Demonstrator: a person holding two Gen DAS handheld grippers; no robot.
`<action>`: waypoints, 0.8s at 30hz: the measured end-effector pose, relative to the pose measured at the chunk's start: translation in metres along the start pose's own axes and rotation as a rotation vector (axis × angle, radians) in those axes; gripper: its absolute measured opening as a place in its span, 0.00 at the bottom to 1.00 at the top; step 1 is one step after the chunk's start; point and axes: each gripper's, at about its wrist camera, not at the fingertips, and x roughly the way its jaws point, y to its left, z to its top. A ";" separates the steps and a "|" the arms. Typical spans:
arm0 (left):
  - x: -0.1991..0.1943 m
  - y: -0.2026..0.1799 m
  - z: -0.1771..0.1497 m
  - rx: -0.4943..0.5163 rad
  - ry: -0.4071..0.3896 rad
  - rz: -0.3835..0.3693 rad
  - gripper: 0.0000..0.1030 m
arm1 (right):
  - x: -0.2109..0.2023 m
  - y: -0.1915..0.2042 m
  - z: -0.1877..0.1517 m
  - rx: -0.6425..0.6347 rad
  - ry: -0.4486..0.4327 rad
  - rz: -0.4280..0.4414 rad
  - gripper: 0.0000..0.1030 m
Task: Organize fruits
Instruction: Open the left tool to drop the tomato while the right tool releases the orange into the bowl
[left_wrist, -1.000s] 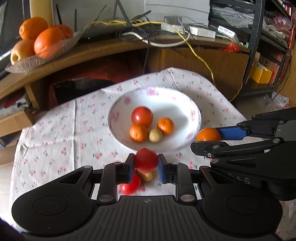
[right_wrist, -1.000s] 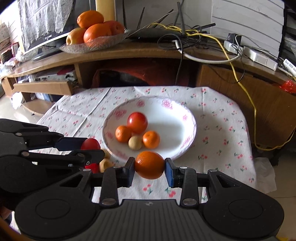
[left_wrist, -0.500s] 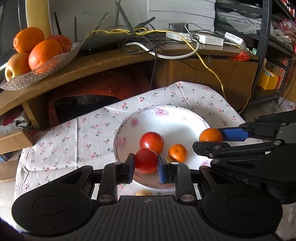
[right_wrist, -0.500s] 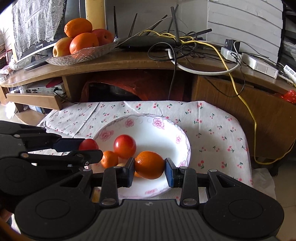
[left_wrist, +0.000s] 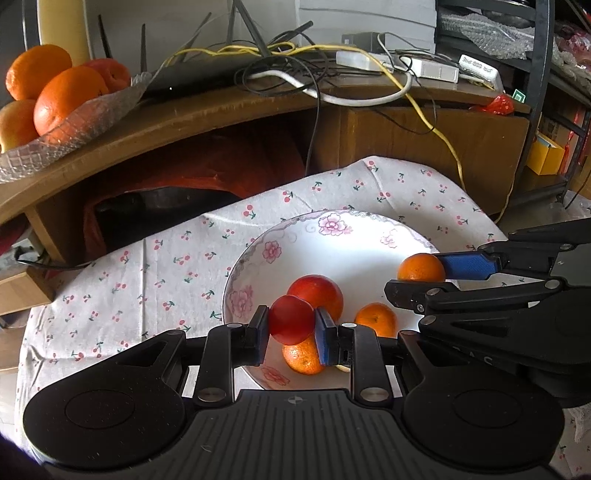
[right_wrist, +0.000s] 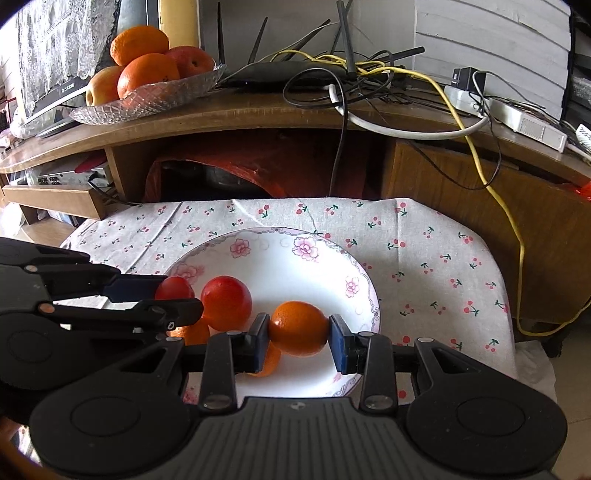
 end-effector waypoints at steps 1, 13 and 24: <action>0.001 0.001 0.000 -0.002 0.002 0.000 0.31 | 0.002 0.000 0.000 -0.001 0.000 0.001 0.34; 0.008 0.003 0.002 -0.011 0.001 -0.013 0.33 | 0.015 -0.004 0.002 0.016 0.000 0.000 0.35; 0.008 0.006 0.002 -0.024 -0.004 0.001 0.43 | 0.015 -0.005 0.003 0.020 -0.009 -0.004 0.35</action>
